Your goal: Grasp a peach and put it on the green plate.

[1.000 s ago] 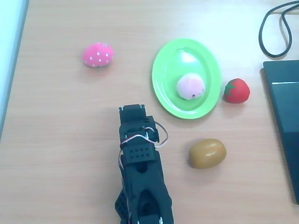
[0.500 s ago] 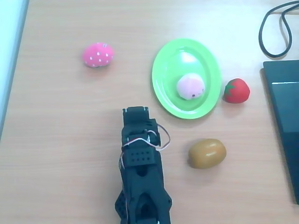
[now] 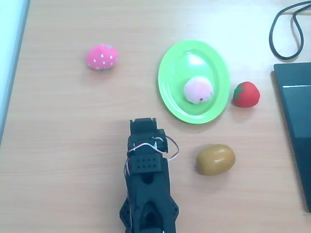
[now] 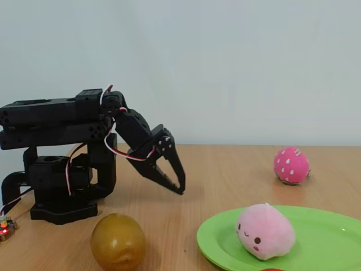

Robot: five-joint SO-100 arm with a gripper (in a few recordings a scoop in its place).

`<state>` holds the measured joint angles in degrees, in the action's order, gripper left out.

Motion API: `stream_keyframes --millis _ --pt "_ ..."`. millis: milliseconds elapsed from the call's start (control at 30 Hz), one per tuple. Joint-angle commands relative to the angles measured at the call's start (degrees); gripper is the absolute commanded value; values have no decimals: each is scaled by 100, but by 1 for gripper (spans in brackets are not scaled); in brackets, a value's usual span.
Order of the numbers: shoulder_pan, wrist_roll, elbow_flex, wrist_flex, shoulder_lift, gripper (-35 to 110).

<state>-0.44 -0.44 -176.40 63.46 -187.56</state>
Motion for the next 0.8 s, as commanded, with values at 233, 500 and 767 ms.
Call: stream_keyframes --millis 233,500,767 --pt "-53 97 53 756 -123 -8" --pt "-79 352 -123 756 -123 -8" --pt "-114 352 -123 756 -132 -8"
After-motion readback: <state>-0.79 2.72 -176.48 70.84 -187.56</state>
